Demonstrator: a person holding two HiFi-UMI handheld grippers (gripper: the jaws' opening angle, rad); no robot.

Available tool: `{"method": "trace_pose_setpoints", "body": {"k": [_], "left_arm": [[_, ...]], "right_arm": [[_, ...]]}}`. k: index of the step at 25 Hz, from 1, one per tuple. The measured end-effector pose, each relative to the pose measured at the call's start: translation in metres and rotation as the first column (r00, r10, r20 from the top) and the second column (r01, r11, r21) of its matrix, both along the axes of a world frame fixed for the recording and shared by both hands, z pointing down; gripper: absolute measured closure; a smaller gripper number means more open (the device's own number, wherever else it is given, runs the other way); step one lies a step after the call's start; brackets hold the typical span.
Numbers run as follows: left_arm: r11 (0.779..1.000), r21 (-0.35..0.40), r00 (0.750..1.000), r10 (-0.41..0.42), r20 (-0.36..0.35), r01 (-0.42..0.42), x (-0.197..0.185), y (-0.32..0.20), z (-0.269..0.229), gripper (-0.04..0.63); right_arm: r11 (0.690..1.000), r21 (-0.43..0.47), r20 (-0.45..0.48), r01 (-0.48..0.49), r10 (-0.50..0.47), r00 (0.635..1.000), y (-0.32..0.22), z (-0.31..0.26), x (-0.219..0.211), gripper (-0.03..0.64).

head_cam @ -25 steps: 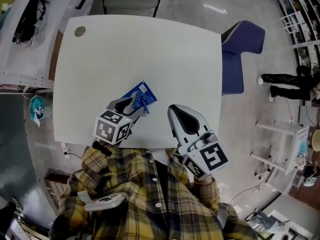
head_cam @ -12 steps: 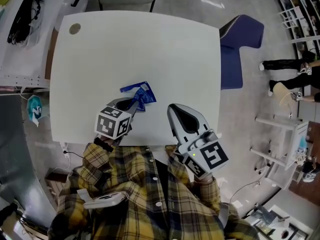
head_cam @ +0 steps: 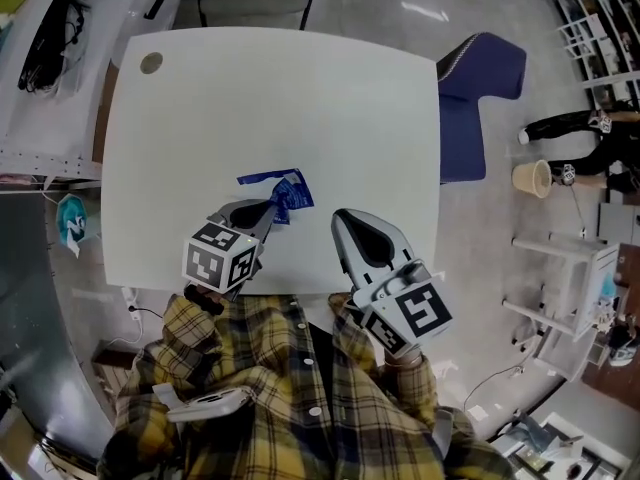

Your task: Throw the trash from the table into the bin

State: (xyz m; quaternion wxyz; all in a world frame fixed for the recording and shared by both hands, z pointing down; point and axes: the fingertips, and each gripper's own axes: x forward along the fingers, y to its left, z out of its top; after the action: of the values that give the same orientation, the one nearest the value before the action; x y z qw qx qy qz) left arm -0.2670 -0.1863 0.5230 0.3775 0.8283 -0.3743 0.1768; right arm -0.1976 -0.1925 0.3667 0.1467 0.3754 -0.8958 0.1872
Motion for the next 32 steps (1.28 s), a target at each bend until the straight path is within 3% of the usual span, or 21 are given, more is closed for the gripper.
{"method": "trace_pose_setpoints", "body": {"k": [7, 19, 24, 32], "left_arm": [[0.997, 0.039, 0.997, 0.070, -0.039, -0.068, 0.019, -0.003, -0.024, 0.588], [0.973, 0.136, 0.981, 0.191, -0.025, -0.186, 0.116, 0.048, -0.079, 0.588], [0.956, 0.183, 0.970, 0.241, -0.038, -0.231, 0.178, 0.091, -0.097, 0.588], [0.926, 0.226, 0.946, 0.321, -0.043, -0.303, 0.313, 0.188, -0.124, 0.588]], "right_arm": [[0.997, 0.027, 0.031, -0.078, 0.077, 0.997, 0.005, -0.003, 0.018, 0.618], [0.974, 0.060, 0.052, -0.220, 0.217, 0.975, 0.076, -0.028, 0.126, 0.618], [0.947, 0.083, 0.043, -0.309, 0.306, 0.951, 0.136, -0.035, 0.196, 0.618], [0.886, 0.087, 0.067, -0.455, 0.450, 0.890, 0.258, -0.046, 0.341, 0.618]]}}
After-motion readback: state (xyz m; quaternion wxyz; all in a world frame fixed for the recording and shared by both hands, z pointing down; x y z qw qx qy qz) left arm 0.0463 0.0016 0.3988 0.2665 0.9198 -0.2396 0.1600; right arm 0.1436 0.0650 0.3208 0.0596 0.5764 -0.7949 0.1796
